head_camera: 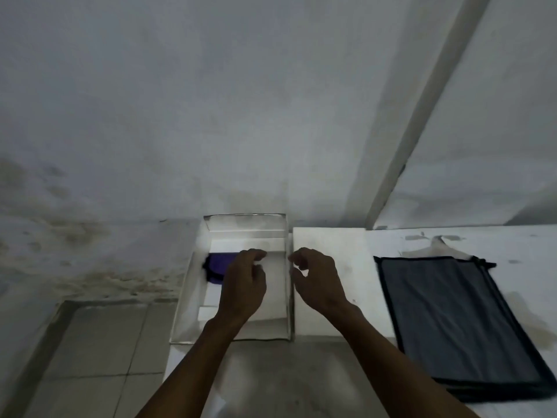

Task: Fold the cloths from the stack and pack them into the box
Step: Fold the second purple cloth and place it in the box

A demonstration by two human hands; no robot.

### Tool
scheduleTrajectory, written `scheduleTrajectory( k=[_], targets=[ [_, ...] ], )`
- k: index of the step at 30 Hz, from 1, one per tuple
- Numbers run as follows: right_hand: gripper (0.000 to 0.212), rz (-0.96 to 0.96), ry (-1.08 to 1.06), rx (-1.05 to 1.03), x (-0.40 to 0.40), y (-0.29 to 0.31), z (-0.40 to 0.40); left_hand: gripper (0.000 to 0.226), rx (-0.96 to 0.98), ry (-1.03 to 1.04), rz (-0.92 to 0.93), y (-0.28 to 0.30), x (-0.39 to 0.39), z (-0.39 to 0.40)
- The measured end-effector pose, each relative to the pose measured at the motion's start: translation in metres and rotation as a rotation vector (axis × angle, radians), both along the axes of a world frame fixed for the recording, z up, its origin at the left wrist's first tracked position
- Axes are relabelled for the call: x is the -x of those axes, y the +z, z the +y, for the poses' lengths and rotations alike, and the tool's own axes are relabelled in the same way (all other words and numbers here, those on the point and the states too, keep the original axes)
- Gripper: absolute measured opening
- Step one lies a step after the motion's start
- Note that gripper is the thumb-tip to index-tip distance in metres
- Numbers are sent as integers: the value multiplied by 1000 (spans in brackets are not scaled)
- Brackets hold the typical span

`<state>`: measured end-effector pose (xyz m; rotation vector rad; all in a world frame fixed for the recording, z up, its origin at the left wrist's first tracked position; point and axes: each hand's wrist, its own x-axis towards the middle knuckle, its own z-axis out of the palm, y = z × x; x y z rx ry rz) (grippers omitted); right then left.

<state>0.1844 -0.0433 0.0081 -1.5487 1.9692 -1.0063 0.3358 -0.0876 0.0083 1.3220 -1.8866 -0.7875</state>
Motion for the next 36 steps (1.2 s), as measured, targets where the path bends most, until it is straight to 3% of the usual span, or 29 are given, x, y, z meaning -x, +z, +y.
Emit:
scheduleTrajectory(
  k=[13,19,31,36],
  targets=[
    [16,63,-185,-176,161,-21,140,18,-90,-160,13,-6,149,102],
    [13,38,-220,-237,241,-33,180,16,-169,-206,-76,-19,217,131],
    [8,36,-234,-354,372,-59,193,20,-326,-207,-226,-55,316,133],
    [4,55,-245,-402,406,-67,174,15,-305,-186,-309,-68,346,110]
  ],
)
